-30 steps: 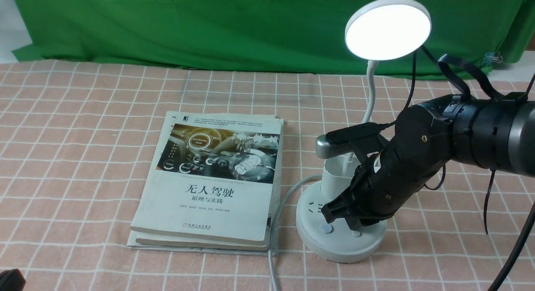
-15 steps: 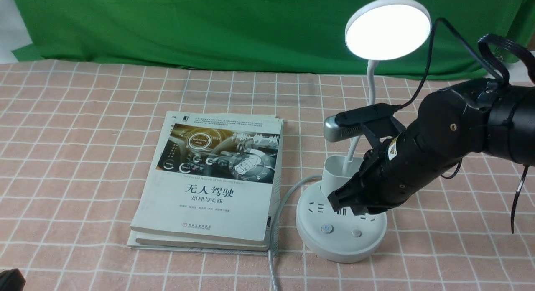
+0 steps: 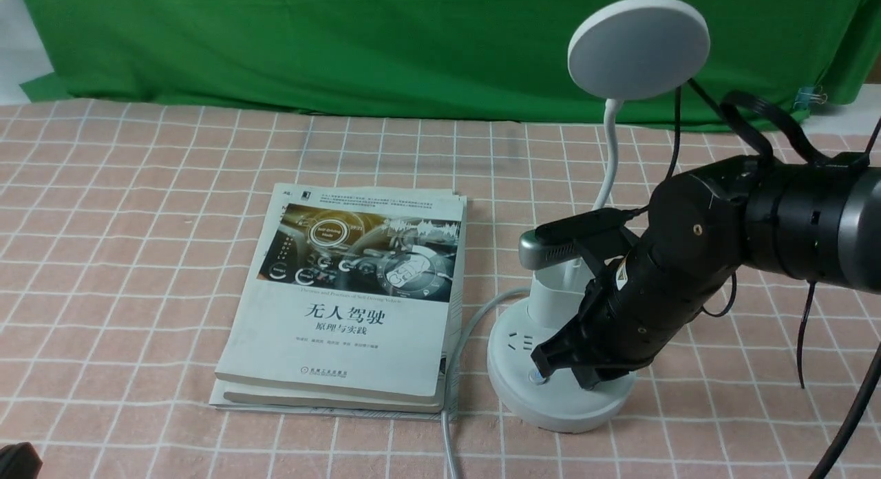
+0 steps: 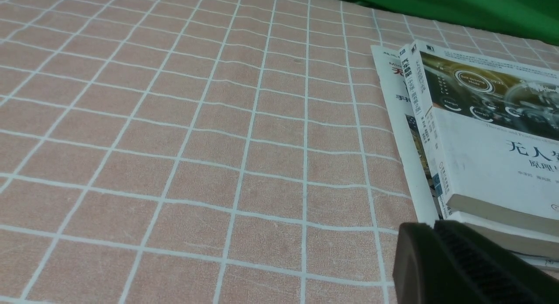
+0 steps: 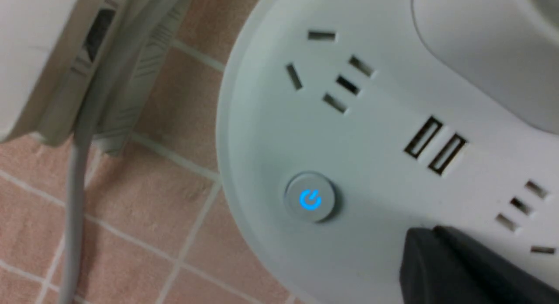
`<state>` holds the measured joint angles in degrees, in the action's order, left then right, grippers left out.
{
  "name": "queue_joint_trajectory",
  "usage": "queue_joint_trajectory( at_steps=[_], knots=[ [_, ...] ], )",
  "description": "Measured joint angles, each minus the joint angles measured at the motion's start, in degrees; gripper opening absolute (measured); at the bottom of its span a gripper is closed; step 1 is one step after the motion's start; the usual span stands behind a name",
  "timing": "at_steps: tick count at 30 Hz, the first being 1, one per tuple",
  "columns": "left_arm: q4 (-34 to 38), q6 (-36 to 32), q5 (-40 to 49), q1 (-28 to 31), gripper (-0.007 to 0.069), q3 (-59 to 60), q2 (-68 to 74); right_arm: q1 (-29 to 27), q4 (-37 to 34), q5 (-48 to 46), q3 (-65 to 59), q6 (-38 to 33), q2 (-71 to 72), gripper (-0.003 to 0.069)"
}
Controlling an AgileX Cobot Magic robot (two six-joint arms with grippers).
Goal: Turn off the table lamp on the pink coffee tablecloth by hand.
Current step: 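Press the power button on the lamp base to turn the lamp off with the right gripper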
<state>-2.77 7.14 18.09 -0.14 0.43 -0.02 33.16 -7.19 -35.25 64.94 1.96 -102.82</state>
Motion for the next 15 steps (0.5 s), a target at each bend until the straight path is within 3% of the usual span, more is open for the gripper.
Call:
queue_joint_trajectory(
  at_steps=[8, 15],
  knots=[
    [0.0, 0.0, 0.0, 0.0, 0.0006, 0.0, 0.0, 0.0, 0.04, 0.13, -0.48, 0.0, 5.41, 0.0039],
    [0.0, 0.0, 0.0, 0.0, 0.0006, 0.0, 0.0, 0.0, 0.04, 0.11, -0.48, -0.08, 1.91, 0.0039]
  ],
)
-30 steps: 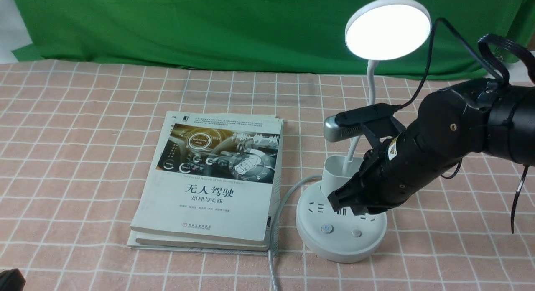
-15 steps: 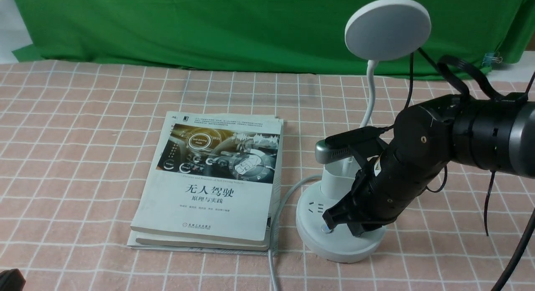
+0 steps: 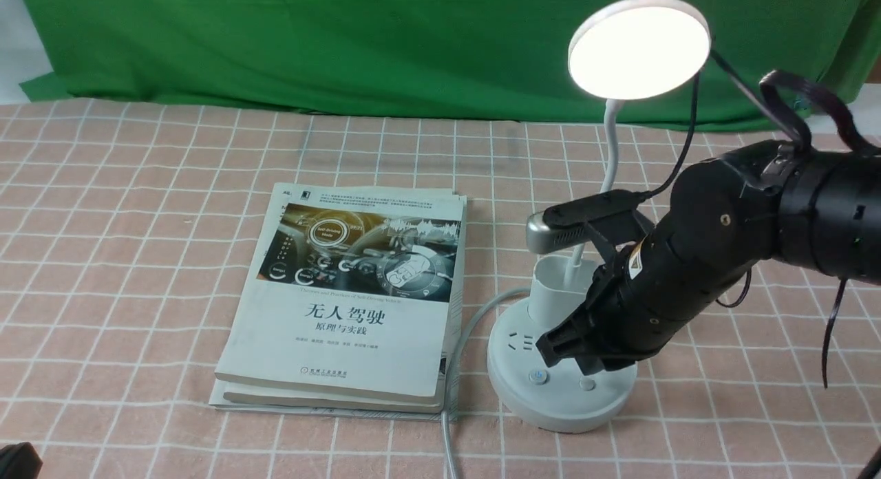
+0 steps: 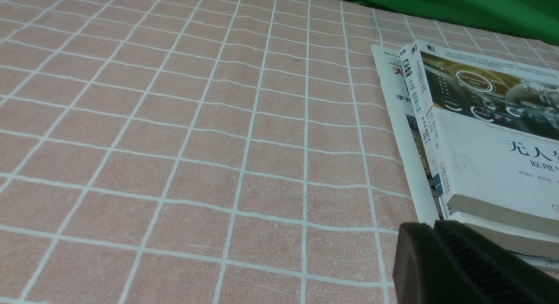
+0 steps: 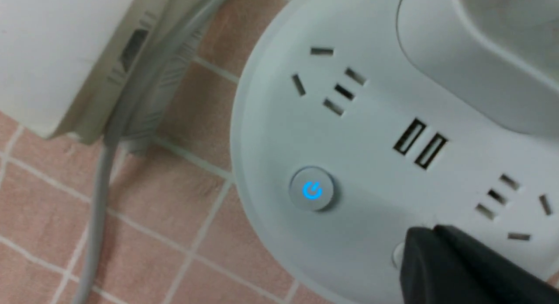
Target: Turn off the table lamp on the pink coffee tablecloth by hand.
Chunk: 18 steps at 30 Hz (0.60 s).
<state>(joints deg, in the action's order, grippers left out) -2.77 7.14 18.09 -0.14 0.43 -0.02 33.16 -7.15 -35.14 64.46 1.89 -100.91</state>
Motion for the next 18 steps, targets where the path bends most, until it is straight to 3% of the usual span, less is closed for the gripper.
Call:
queue_joint_trajectory(
  at_steps=[10, 18],
  knots=[
    [0.0, 0.0, 0.0, 0.0, 0.0006, 0.0, 0.0, 0.0, 0.0, -1.28, 0.25, -1.39, -0.88, 0.0039],
    [0.0, 0.0, 0.0, 0.0, 0.0006, 0.0, 0.0, 0.0, 0.0, -3.62, -3.32, -1.39, 12.63, 0.004]
  ],
)
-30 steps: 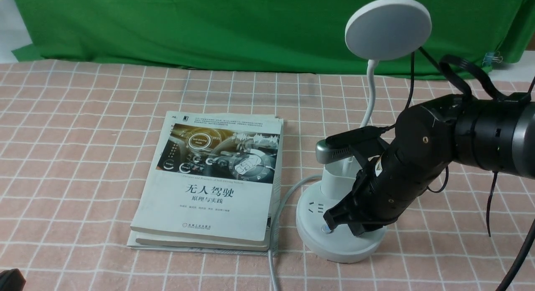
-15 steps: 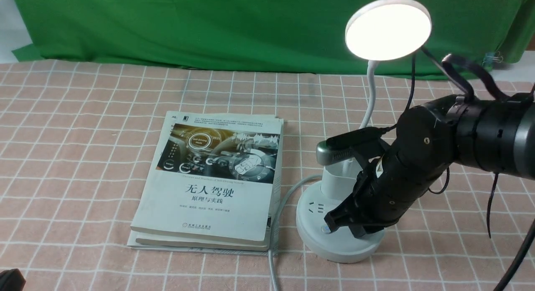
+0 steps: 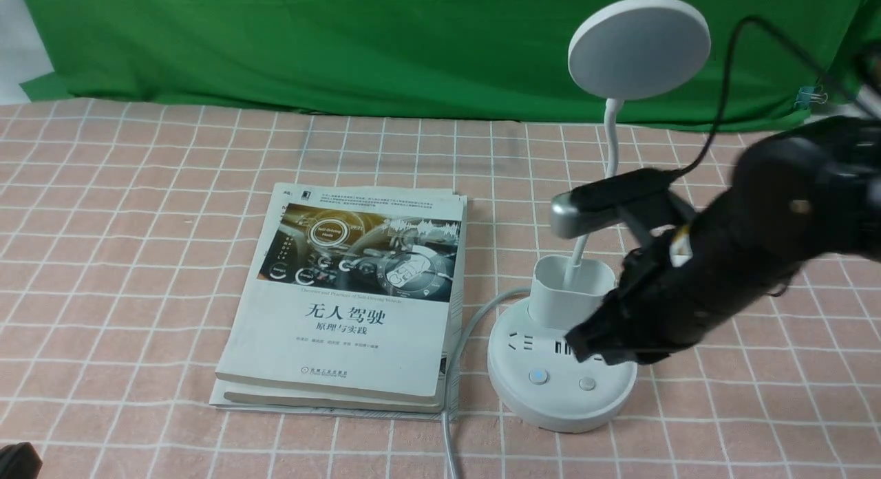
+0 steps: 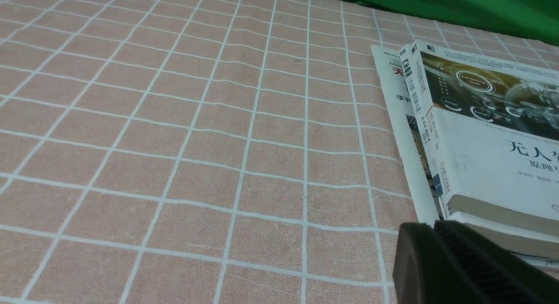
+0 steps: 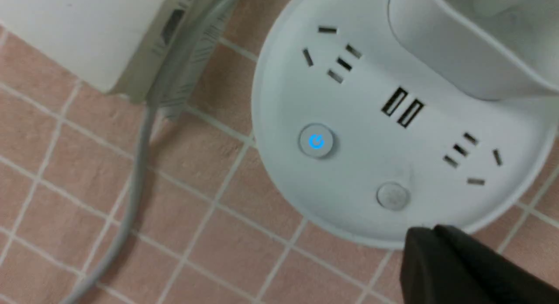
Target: Turn off the table lamp on the pink coffee tablecloth by hand.
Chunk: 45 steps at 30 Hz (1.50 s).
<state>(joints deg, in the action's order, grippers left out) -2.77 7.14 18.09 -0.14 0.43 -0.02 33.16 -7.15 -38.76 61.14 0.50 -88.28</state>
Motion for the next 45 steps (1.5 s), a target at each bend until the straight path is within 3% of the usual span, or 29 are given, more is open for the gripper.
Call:
queue_joint_trajectory(
  at_steps=[12, 23, 28, 30, 32, 38, 45],
  knots=[
    [0.0, 0.0, 0.0, 0.0, 0.0006, 0.0, 0.0, 0.0, 0.0, -3.99, -11.94, 0.0, 26.89, 0.0052],
    [0.0, 0.0, 0.0, 0.0, 0.0006, 0.0, 0.0, -0.52, 1.18, 5.41, -13.4, -1.01, 37.48, 0.0041],
    [-0.12, 0.0, 0.0, 0.0, 0.0006, 0.0, 0.0, -7.69, 1.97, 6.17, -20.21, -1.76, 44.6, 0.0036],
    [-0.19, 0.0, 0.0, 0.0, 0.0006, 0.0, 0.0, -14.22, 2.64, 7.08, -27.6, -2.39, 53.3, 0.0036],
    [-0.19, 0.0, 0.0, 0.0, 0.0006, 0.0, 0.0, -16.89, 2.79, 8.36, -31.69, -3.53, 57.95, 0.0036],
    [-0.37, 0.0, 0.0, 0.0, 0.0006, 0.0, 0.0, -26.1, 2.92, 20.74, -49.06, -6.06, 75.42, 0.0036],
    [-0.37, 0.0, 0.0, 0.0, 0.0006, 0.0, 0.0, -28.7, 2.97, 25.24, -60.39, -6.12, 85.86, 0.004]
  ],
)
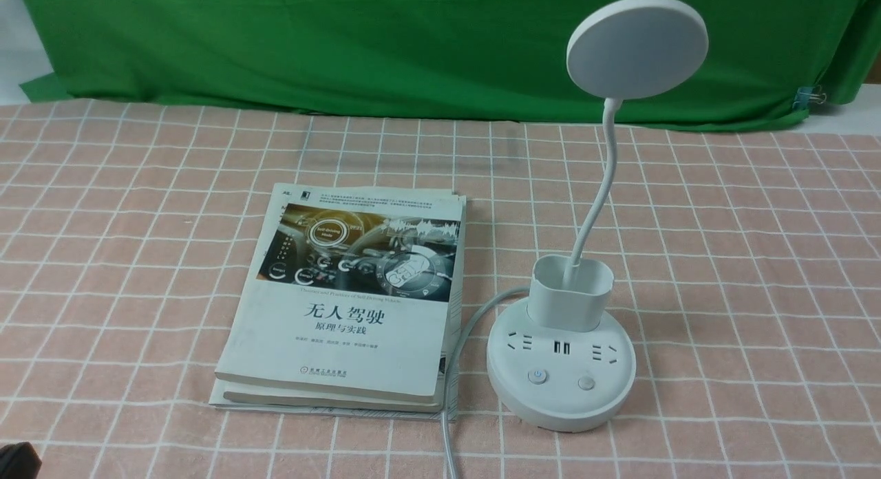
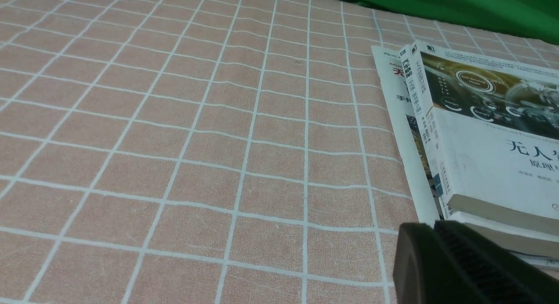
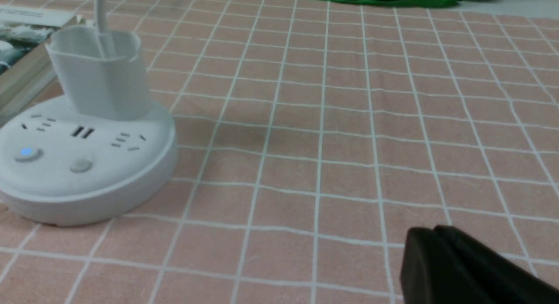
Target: Turn off the table lamp on the pink coffee tablecloth by hand.
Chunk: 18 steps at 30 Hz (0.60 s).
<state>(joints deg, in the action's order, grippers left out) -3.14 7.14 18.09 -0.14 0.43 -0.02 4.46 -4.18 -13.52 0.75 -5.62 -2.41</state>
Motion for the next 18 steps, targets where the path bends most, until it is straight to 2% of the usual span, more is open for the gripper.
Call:
queue_joint_trajectory(
  at_steps=[18],
  knots=[
    [0.0, 0.0, -0.06, 0.0, 0.0006, 0.0, 0.0, 0.0, 0.19, 0.05, -1.1, 0.05, 2.41, 0.004]
  ],
)
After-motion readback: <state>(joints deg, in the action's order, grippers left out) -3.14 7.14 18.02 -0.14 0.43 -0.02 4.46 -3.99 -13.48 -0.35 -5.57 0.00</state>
